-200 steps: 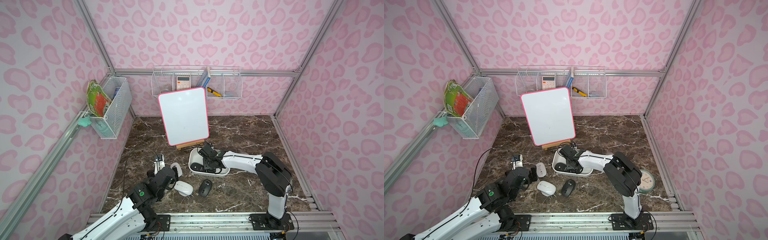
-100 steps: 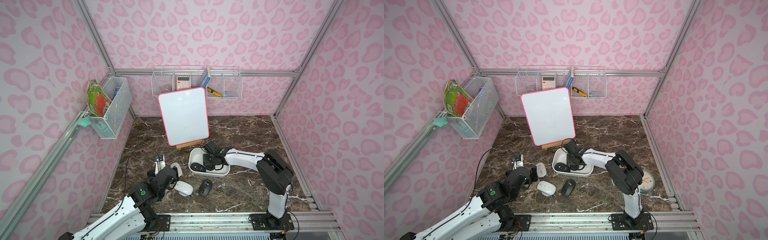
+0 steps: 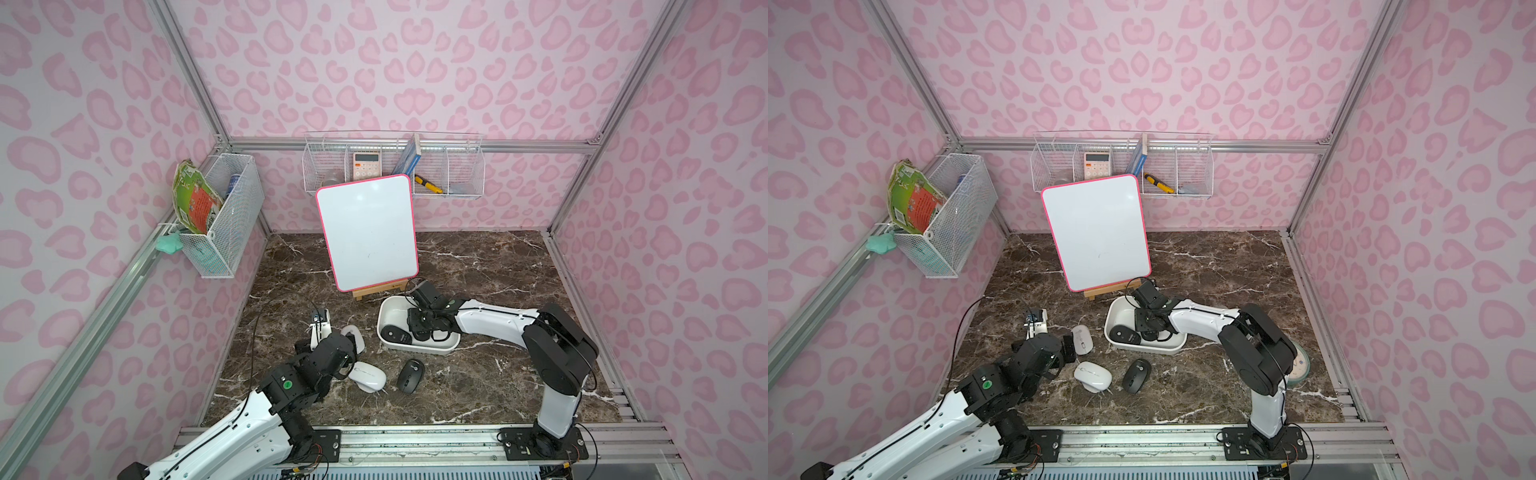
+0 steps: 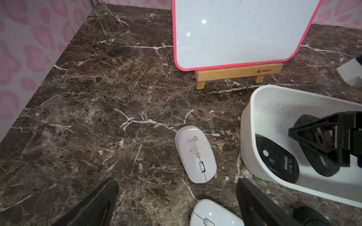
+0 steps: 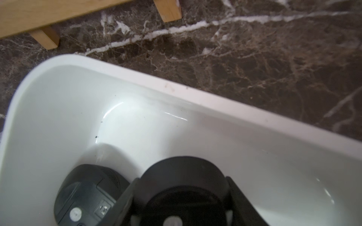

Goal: Take out the mouse from the storage box
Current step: Pick up the mouse from the storage box.

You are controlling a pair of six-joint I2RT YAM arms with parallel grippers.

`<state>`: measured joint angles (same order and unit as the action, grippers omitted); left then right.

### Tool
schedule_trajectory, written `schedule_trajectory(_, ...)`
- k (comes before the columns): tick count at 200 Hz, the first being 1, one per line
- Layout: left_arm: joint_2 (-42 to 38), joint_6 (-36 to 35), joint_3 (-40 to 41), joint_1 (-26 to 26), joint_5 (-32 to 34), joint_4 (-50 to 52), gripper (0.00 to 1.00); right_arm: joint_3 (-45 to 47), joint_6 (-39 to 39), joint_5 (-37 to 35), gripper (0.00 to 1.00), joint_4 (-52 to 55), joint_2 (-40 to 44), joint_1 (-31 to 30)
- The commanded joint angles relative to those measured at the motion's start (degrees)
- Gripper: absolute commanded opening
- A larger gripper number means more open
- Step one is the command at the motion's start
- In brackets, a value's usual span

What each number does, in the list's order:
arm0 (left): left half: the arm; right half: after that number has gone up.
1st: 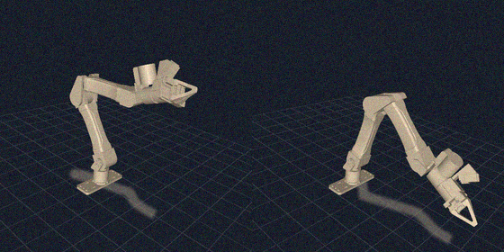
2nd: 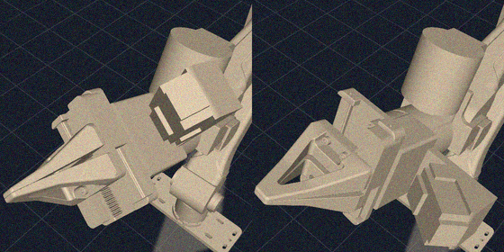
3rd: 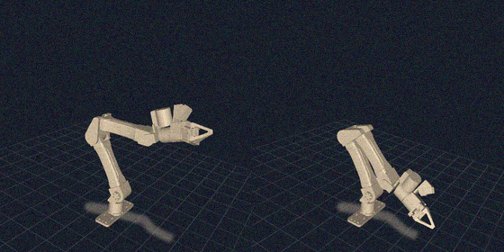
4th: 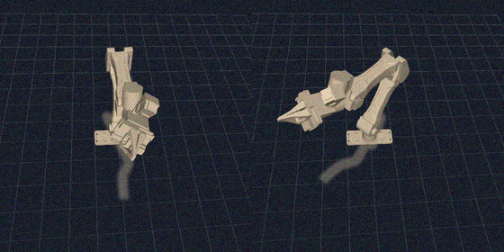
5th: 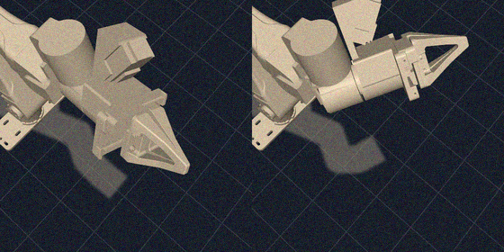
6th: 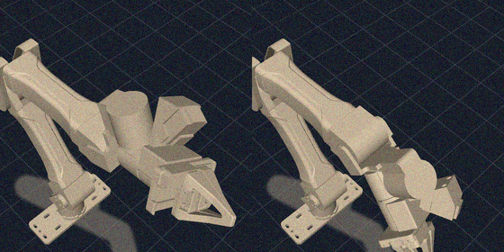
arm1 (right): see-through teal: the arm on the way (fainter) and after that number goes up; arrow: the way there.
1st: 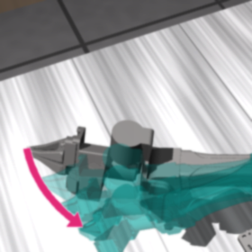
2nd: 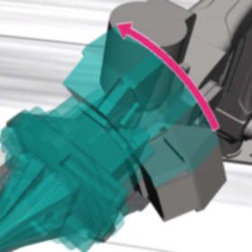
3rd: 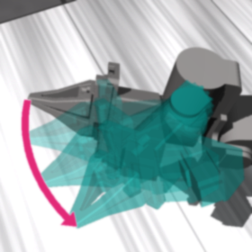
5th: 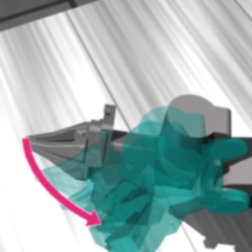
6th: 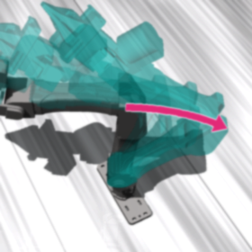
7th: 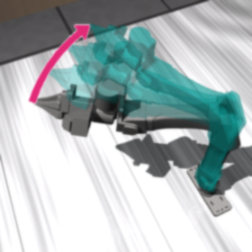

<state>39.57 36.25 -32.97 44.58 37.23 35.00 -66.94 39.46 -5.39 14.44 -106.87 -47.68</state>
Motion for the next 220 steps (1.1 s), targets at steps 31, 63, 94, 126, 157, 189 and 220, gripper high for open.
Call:
schedule_trajectory(31,0.11,0.23,0.01,-0.02,0.39,-0.37,0.99,-4.67,-1.76,-7.73,0.53,5.45,-4.73,-1.38)
schedule_trajectory(63,0.09,0.13,-0.04,-0.03,0.56,-0.35,0.99,-6.94,-2.77,-12.53,0.75,8.84,-5.13,-2.51)
schedule_trajectory(94,0.24,0.05,-0.12,-0.02,0.47,-0.33,0.99,-9.74,-3.54,-16.60,0.84,13.00,-4.37,-4.62)
schedule_trajectory(126,0.03,0.22,-0.19,-0.02,0.56,-0.01,0.99,-10.14,-3.22,-16.33,0.80,15.15,-3.52,-6.56)
schedule_trajectory(157,-0.46,0.22,0.06,-0.03,0.56,-0.02,0.99,-9.96,-2.37,-16.58,0.77,16.73,-3.81,-7.87)
schedule_trajectory(189,0.14,0.22,-0.05,-0.02,0.46,-0.18,0.99,-8.64,-2.89,-16.93,0.80,15.98,-3.93,-7.95)
schedule_trajectory(220,0.70,0.14,-0.25,-0.06,0.56,-0.29,0.99,-8.74,-4.01,-17.03,0.81,15.17,-6.00,-7.61)
